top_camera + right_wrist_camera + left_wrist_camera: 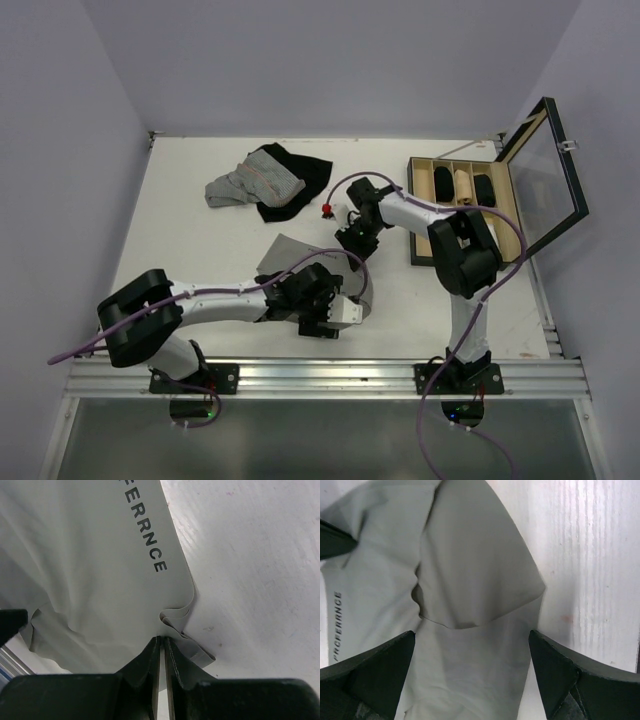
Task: Roll the underwear
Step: Fold the underwear
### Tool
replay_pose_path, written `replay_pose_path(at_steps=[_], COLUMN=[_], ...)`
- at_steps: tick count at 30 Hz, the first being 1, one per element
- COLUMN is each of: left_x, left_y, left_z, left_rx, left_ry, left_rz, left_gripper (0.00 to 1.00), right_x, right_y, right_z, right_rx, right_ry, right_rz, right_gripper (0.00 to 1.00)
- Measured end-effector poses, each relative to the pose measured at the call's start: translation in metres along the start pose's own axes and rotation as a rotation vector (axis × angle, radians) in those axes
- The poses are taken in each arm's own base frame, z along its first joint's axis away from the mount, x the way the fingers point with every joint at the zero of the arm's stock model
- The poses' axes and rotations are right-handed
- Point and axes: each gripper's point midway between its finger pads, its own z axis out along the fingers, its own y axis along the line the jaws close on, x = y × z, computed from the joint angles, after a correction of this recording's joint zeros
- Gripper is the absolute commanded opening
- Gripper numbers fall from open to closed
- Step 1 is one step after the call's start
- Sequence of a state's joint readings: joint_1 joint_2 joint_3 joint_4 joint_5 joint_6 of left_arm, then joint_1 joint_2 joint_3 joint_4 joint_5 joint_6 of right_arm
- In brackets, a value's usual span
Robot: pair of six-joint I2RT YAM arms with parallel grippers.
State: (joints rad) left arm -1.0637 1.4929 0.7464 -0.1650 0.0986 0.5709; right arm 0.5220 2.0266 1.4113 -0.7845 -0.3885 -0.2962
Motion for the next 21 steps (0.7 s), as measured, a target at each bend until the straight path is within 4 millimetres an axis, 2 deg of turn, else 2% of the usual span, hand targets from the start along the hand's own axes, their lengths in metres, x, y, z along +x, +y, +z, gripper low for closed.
replay_pose_path(at_steps=[2,14,18,21], left_x=[0.008,0.006,0.005,0.002], left_y=[-0.010,-0.049,-0.045,-0.016], left_z=[0.004,-0.007,-0.019,-0.039], left_rx=[0.025,0.136,0.125,0.065], left_ry=[0.017,-0.022,-0.030,-0.064], left_rz=[0.023,0.082,0.048,-0.041], left_gripper=[1.00,1.00,1.00,1.00], right_x=[0.003,0.006,0.008,0.010], right_y=[-0.006,-0.011,-0.010,-0.009], right_z=[-0.003,-0.006,-0.007,-0.012], right_rx=[0.007,0.006,0.002,0.002], right_ry=[0.000,0.009,0.015,0.022], right_rz=[0.011,-0.009,-0.023,-0.033], right_gripper=[0.13,0.14,0.16,0.19])
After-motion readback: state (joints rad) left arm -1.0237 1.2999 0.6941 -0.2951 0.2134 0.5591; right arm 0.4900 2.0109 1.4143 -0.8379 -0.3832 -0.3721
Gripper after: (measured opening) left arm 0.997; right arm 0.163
